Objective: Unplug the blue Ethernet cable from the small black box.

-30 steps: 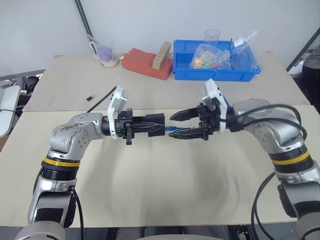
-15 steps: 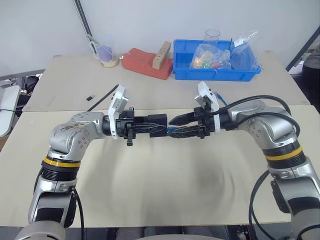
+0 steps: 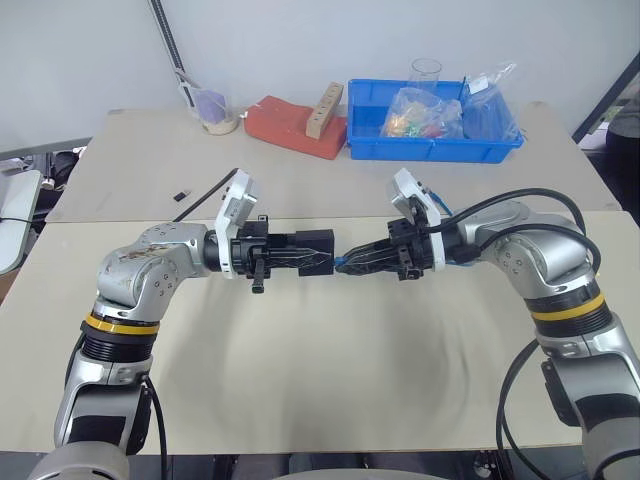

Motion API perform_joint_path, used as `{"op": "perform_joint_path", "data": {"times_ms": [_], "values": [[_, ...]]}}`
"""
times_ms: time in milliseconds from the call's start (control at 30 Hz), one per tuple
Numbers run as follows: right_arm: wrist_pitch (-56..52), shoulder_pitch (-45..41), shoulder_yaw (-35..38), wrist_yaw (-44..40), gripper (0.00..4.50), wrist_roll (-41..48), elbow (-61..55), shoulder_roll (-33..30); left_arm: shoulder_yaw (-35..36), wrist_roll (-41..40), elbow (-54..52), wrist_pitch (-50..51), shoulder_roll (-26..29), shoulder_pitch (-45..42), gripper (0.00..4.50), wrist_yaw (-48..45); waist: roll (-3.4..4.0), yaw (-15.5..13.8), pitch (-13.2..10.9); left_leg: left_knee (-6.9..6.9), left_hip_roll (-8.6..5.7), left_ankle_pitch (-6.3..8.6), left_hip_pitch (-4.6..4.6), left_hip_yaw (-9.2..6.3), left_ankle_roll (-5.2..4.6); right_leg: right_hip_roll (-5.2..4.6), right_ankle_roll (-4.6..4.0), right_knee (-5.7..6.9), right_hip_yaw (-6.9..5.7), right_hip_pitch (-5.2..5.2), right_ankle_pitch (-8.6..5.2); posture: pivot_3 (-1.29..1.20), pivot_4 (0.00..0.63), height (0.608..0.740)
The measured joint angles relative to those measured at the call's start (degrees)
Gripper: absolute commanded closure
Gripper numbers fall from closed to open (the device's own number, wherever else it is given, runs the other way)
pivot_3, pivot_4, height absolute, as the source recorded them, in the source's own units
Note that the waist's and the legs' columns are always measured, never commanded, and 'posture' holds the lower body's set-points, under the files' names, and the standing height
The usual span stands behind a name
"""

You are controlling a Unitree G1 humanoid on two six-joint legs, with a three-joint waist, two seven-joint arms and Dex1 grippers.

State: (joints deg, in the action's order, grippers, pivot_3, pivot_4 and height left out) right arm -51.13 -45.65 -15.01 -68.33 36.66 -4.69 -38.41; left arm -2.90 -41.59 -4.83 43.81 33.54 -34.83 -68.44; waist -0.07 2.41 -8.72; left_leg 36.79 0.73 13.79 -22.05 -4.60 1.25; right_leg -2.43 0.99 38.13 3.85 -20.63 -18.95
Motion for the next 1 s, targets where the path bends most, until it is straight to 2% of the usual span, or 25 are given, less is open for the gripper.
{"op": "perform_joint_path", "data": {"times_ms": [133,233,300,367,467,500,700,833,900,1000], "values": [[2.96,5.73,1.32,-2.97,4.46,-2.8,0.74,-8.61,0.34,0.01,-0.3,0.11,1.75,0.15,3.91,0.04,-0.04,-0.89,-0.02,0.03,-0.03,0.0,-0.06,0.01,0.0,-0.03,0.0,-0.08,-0.03,0.01,0.0,0.0,0.15,0.74],[8.45,12.19,2.63,-3.61,4.46,-7.16,6.83,-11.89,1.75,0.99,-0.83,-0.98,3.29,2.72,3.91,0.18,-0.04,-0.93,-0.02,0.02,-0.01,0.01,0.0,0.06,-0.02,-0.02,0.0,-0.05,0.03,0.01,0.0,0.0,0.15,0.74],[14.4,15.55,3.13,-1.59,4.46,-11.17,9.61,-11.79,1.81,1.49,-1.24,-2.2,3.14,4.86,3.91,0.59,-0.04,-0.73,-0.02,0.02,0.03,0.01,0.04,0.08,-0.02,0.02,0.0,-0.03,0.04,0.01,0.0,0.0,0.15,0.74],[23.12,19.45,4.65,6.99,4.46,-17.8,12.89,-8.49,1.81,3.28,-1.9,-4.7,1.52,7.82,3.91,2.66,-0.05,-0.26,-0.02,-0.01,0.06,0.01,0.04,0.1,-0.02,0.02,0.0,-0.01,0.08,0.0,0.0,0.0,0.15,0.74],[32.4,22.34,5.22,12.98,4.46,-23.04,12.87,-5.68,1.62,5.65,-2.48,-8.41,-0.78,9.41,3.91,5.28,-0.05,0.12,-0.02,0.0,0.08,0.01,0.04,0.12,-0.01,0.05,0.0,0.06,0.1,-0.04,0.0,0.0,0.15,0.74],[33.5,23.05,5.49,13.97,3.52,-23.76,12.33,-5.38,1.61,6.3,-2.9,-9.7,-1.51,9.9,3.91,6.12,-0.05,0.1,-0.02,0.0,0.06,0.0,0.04,0.13,0.0,0.03,0.0,0.07,0.12,-0.03,0.0,0.0,0.15,0.74],[33.73,26.19,7.56,13.51,1.49,-23.78,8.86,-5.13,1.7,10.19,-2.12,-15.51,-4.91,12.1,3.91,10.3,-0.04,-0.3,-0.02,0.0,0.01,0.0,0.04,0.12,0.0,-0.01,0.0,0.0,0.11,0.02,0.0,0.0,0.15,0.74],[28.87,26.28,10.94,11.85,0.15,-19.1,2.71,-5.31,1.86,13.66,1.78,-20.85,-7.45,12.08,3.91,13.55,-0.04,-0.6,-0.02,0.01,0.01,0.0,0.03,0.1,0.0,-0.01,0.0,-0.01,0.1,0.04,0.0,0.0,0.15,0.74],[23.4,25.97,13.51,13.11,0.06,-14.88,-2.82,-5.07,1.92,16.12,5.32,-24.92,-9.46,11.95,3.91,15.84,-0.03,-0.69,-0.02,0.01,0.01,0.01,0.04,0.1,-0.01,-0.01,0.0,-0.01,0.1,0.04,0.0,0.0,0.15,0.74],[10.43,22.41,18.41,20.22,0.06,-4.63,-12.14,0.28,1.69,22.24,15.14,-34.68,-12.66,11.2,3.91,19.73,-0.04,-0.55,-0.01,0.0,0.02,0.01,0.05,0.08,-0.01,0.02,0.0,0.02,0.09,0.04,0.0,0.0,0.15,0.74]]}}
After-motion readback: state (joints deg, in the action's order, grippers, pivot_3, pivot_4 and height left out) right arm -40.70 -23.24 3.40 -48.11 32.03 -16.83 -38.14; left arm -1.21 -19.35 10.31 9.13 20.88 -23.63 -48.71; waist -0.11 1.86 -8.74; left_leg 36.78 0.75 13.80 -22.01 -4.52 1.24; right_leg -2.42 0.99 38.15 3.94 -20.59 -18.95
